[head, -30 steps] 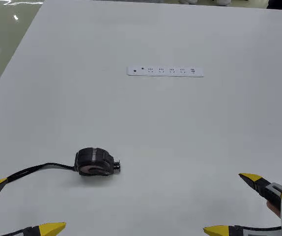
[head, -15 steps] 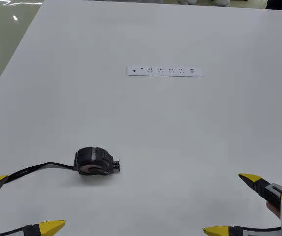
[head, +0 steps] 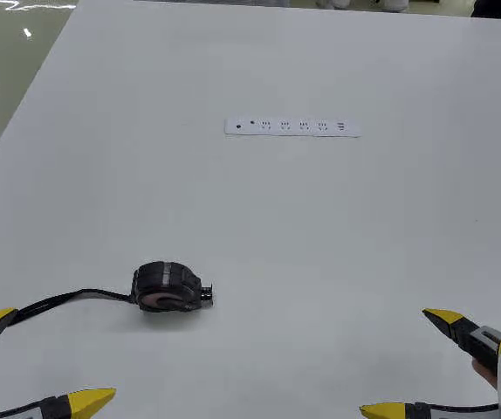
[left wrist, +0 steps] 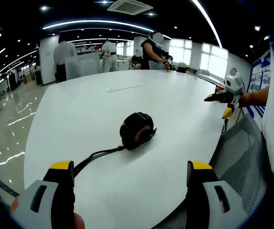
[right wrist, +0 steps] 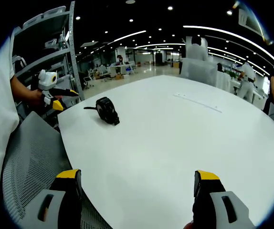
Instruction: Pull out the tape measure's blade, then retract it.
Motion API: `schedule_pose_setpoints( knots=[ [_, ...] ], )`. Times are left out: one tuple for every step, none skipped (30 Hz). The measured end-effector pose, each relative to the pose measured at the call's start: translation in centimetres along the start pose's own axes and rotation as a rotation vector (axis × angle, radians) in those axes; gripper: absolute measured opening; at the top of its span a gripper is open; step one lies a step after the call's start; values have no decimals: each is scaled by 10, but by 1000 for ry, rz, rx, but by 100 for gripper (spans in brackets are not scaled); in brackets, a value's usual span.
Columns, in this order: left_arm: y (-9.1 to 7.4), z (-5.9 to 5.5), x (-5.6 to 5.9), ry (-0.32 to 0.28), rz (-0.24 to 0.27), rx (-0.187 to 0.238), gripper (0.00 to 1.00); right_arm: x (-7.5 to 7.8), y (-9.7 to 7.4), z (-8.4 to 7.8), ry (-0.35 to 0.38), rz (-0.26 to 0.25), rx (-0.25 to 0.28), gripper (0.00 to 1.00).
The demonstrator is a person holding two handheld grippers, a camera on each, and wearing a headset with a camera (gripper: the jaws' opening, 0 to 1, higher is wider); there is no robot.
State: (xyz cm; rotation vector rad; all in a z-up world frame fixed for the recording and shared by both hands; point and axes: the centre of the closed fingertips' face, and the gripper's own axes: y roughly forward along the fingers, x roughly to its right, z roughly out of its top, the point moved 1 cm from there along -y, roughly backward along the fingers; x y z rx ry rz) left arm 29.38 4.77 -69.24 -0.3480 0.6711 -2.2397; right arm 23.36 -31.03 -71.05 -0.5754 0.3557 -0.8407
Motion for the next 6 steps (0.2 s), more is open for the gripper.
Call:
schedule_pose_setpoints(
  knots=[
    [0, 0, 0, -3, -3, 0, 96, 1, 0, 0, -3, -2, -2, 99],
    [0, -2, 1, -10, -10, -5, 95, 1, 0, -1, -2, 0, -2, 99],
    [0, -2, 0, -2, -4, -4, 95, 0, 0, -1, 0, 1, -2, 99],
    [0, -2, 0, -6, -9, -4, 95, 0, 0, -1, -2, 0, -2, 99],
    [0, -1, 1, -13, -13, 1, 95, 0, 0, -1, -2, 0, -2, 99],
    [0, -1, 1, -11, -11, -2, 96, 0, 0, -1, -1, 1, -2, 99]
  ],
)
